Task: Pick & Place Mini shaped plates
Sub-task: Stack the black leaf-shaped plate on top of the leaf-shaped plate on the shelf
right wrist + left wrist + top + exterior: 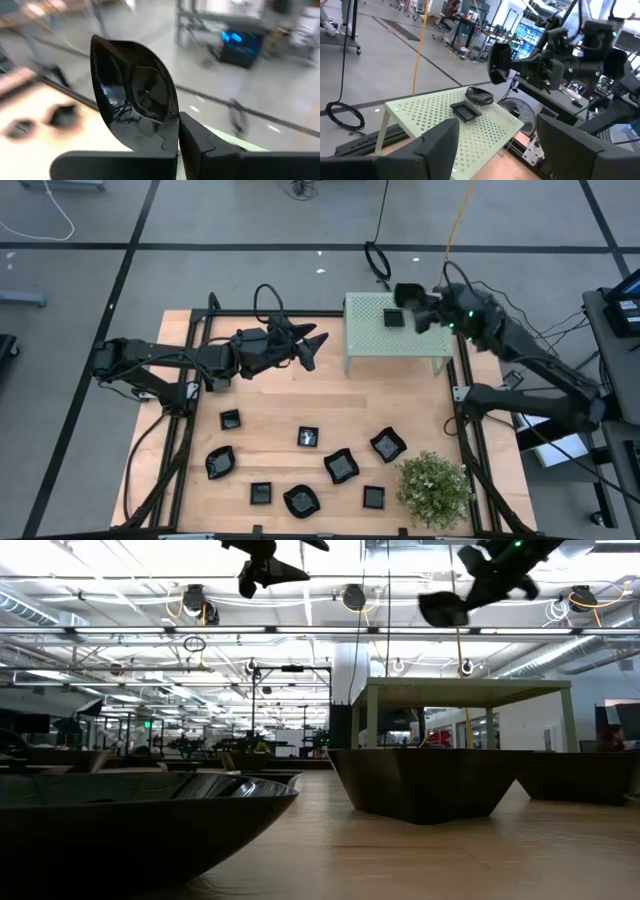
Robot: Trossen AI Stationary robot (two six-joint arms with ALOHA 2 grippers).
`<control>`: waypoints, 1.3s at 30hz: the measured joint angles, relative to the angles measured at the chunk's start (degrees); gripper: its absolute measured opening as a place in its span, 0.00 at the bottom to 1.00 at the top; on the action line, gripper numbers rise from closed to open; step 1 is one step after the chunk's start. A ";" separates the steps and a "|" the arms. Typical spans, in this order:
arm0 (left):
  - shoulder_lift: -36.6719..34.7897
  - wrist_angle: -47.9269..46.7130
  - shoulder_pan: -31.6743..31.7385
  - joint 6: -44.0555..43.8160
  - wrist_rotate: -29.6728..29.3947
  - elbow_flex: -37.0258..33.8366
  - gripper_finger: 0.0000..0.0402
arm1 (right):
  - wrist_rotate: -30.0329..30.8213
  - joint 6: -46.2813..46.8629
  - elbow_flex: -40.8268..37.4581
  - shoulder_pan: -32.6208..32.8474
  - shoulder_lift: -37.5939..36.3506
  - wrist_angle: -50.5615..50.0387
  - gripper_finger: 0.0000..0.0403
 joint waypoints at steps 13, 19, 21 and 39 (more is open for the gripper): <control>0.00 -0.09 0.07 0.00 -0.02 0.00 0.67 | -0.18 -26.36 11.62 -12.36 8.41 -20.96 0.00; 0.00 -0.60 0.07 0.00 -0.02 0.00 0.67 | -0.18 -33.27 11.62 -17.13 13.43 -23.76 0.00; 0.00 -1.40 0.07 0.02 -0.02 0.00 0.67 | -0.22 -34.67 11.62 -18.24 14.70 -24.55 0.00; 0.00 -1.81 0.61 4.63 -0.04 0.00 0.67 | -4.74 -33.80 11.62 -20.77 16.83 -19.38 0.00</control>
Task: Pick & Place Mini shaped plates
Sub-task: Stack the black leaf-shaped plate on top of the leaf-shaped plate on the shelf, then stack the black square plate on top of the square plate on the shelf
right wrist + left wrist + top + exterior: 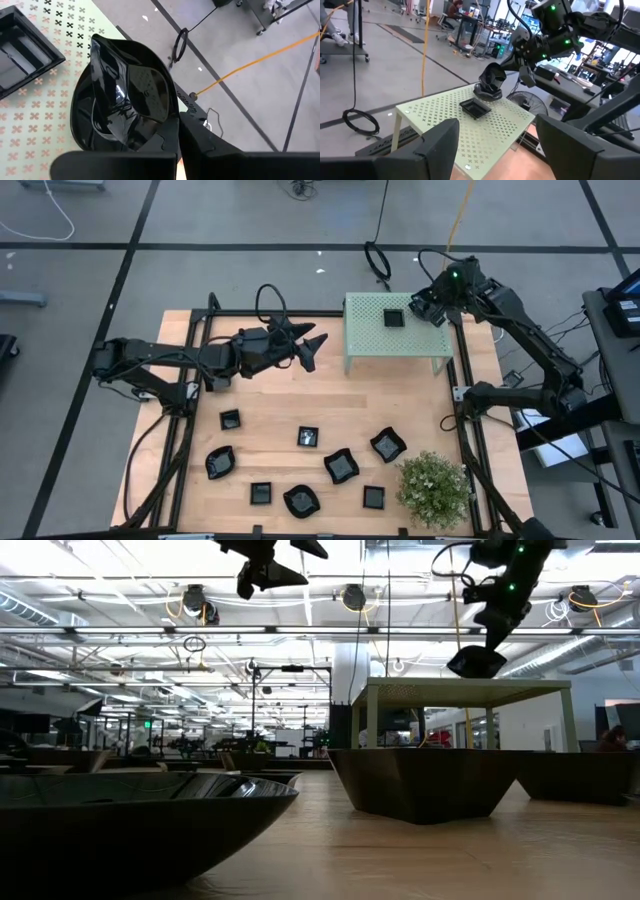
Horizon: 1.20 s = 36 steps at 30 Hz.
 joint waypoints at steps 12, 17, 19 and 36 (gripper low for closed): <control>0.00 0.03 1.16 -0.07 0.00 0.00 0.67 | -0.34 1.40 0.00 0.00 2.20 -1.28 0.04; 0.00 0.04 1.16 0.01 0.00 0.00 0.67 | -4.36 2.25 0.00 0.00 2.02 -0.96 0.12; 0.00 0.04 1.22 0.02 0.00 0.00 0.67 | -4.31 2.40 0.00 0.02 1.89 -0.87 0.16; 0.00 -35.93 1.27 -14.50 2.62 0.00 0.67 | -4.63 10.44 -0.02 1.48 -7.60 -0.91 0.29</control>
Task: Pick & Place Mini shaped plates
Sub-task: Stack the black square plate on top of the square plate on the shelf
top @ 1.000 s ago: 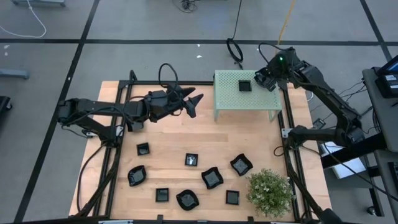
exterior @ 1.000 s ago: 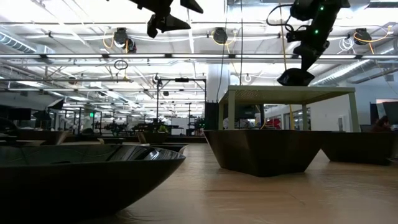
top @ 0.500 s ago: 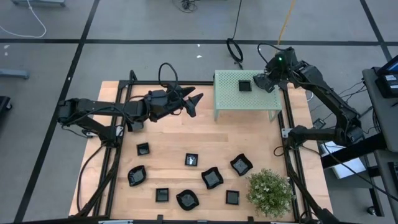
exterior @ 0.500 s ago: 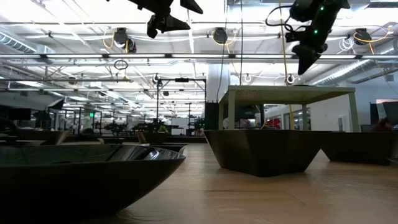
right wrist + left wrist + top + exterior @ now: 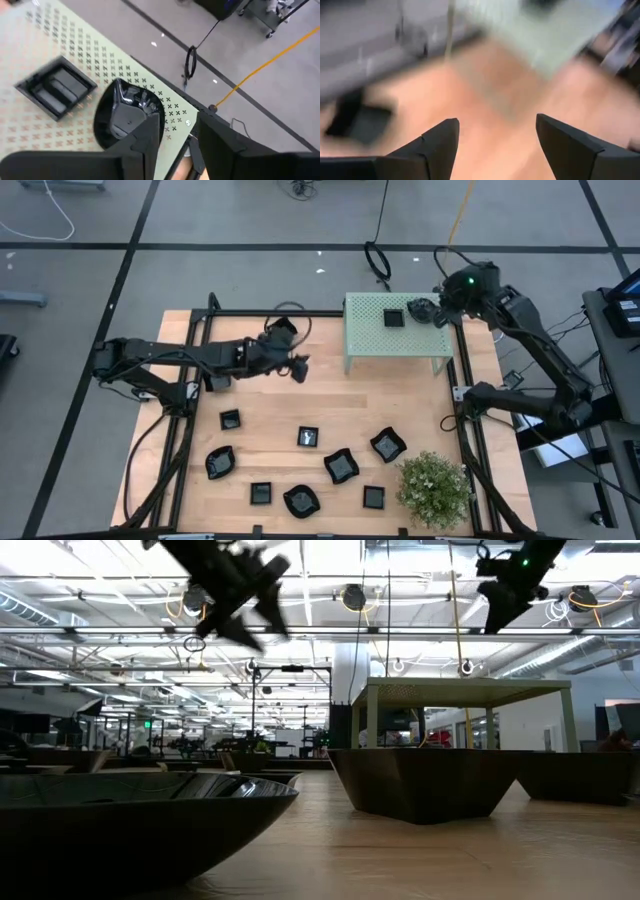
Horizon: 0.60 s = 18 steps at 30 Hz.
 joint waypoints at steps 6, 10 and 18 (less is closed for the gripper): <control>0.00 -28.00 -1.00 -15.59 16.64 -0.34 0.67 | -2.85 1.92 0.00 1.33 -2.57 0.00 0.27; 0.00 -39.47 -3.61 -22.89 22.36 -2.82 0.67 | -2.78 2.87 0.00 1.89 -3.26 0.00 0.28; 0.00 -40.39 -9.83 -13.88 26.50 -11.65 0.67 | -2.79 2.76 0.00 2.21 -3.38 2.18 0.28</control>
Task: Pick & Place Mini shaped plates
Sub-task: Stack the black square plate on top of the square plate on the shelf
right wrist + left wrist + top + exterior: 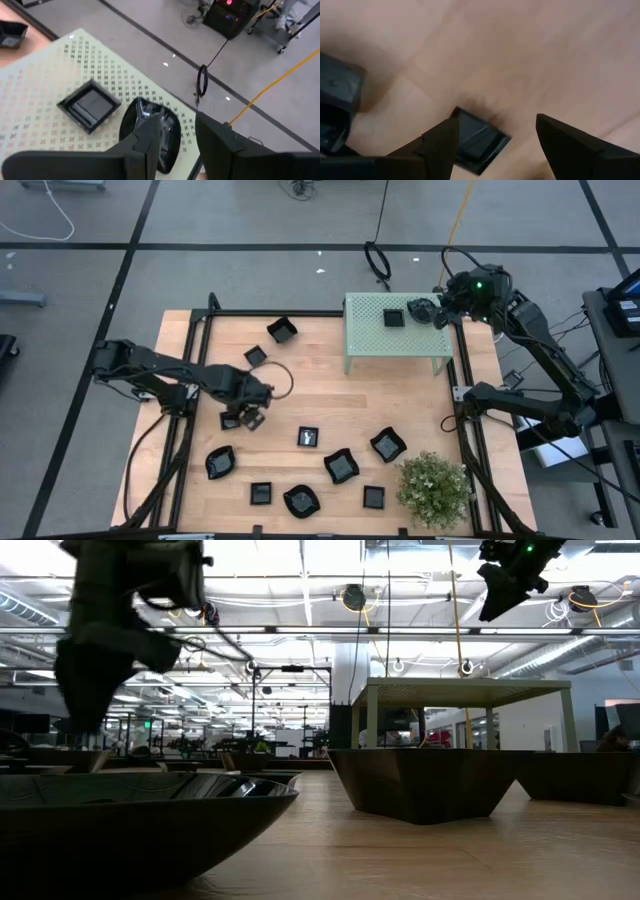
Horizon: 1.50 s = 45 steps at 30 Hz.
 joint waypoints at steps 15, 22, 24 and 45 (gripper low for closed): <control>0.00 1.16 -5.57 4.59 9.82 -8.93 0.67 | -0.08 -0.11 -0.03 0.00 0.00 4.28 0.26; 0.00 8.95 -9.55 7.66 7.76 -12.00 0.67 | -0.08 -0.06 -0.04 0.00 0.00 4.29 0.26; 0.00 11.04 -10.84 8.80 4.56 -12.21 0.67 | -0.10 -0.05 -0.04 0.00 0.00 4.27 0.26; 0.02 30.60 -13.57 25.61 -3.83 -9.34 0.02 | -3.46 -0.33 -0.04 0.00 0.00 4.27 0.26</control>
